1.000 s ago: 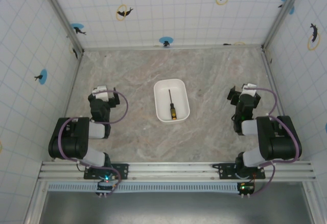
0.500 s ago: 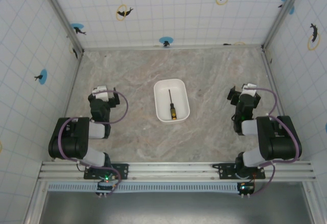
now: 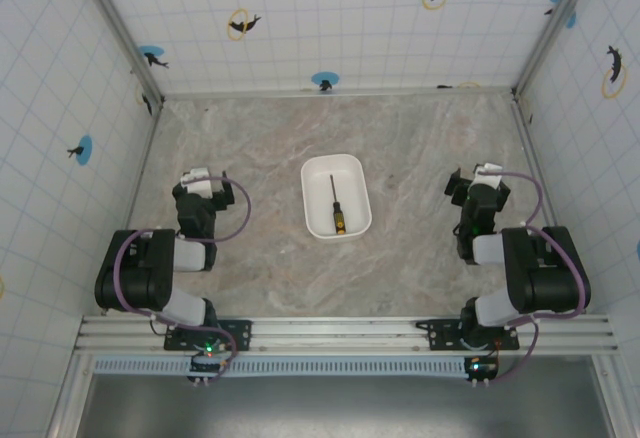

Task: Put the screwdriver in the bin

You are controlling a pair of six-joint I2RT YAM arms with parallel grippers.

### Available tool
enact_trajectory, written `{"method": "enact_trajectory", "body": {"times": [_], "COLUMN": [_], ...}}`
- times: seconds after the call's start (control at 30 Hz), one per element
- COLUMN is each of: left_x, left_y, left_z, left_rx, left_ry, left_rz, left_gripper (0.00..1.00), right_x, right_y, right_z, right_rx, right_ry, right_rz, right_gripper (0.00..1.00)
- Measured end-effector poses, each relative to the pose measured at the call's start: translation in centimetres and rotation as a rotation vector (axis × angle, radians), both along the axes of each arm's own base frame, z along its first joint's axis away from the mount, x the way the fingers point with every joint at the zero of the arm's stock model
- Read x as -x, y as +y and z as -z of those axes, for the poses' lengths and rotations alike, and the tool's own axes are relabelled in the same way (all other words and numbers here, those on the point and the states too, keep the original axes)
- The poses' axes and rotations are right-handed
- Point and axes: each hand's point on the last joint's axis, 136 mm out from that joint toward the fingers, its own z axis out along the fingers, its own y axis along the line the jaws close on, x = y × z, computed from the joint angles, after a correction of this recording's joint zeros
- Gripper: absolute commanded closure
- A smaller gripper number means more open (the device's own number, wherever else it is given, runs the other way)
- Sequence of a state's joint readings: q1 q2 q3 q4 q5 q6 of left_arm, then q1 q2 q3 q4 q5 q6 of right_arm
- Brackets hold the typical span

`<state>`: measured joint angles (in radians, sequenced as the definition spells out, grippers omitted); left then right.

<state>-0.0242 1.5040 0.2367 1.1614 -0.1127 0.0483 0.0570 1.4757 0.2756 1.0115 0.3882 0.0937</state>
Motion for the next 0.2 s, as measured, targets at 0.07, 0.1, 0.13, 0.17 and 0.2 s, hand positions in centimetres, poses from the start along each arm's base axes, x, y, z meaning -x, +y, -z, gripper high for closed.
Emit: {"method": "enact_trajectory", "body": {"times": [0.07, 0.1, 0.13, 0.17, 0.2], "left_x": [0.0, 0.0, 0.0, 0.0, 0.0], "left_y": [0.0, 0.0, 0.0, 0.0, 0.0], "left_z": [0.0, 0.0, 0.0, 0.0, 0.0], "left_rx": [0.0, 0.0, 0.0, 0.0, 0.0], "left_ry": [0.0, 0.0, 0.0, 0.0, 0.0], "left_rz": [0.0, 0.0, 0.0, 0.0, 0.0], "left_gripper": [0.02, 0.02, 0.02, 0.02, 0.02], "right_x": [0.0, 0.0, 0.0, 0.0, 0.0], "right_y": [0.0, 0.01, 0.01, 0.0, 0.01], "right_z": [0.01, 0.0, 0.0, 0.01, 0.0], "right_rx": [0.0, 0.0, 0.0, 0.0, 0.0], "right_ry": [0.0, 0.0, 0.0, 0.0, 0.0], "right_rz": [0.0, 0.0, 0.0, 0.0, 0.0], "right_gripper": [0.01, 0.01, 0.01, 0.01, 0.01]}}
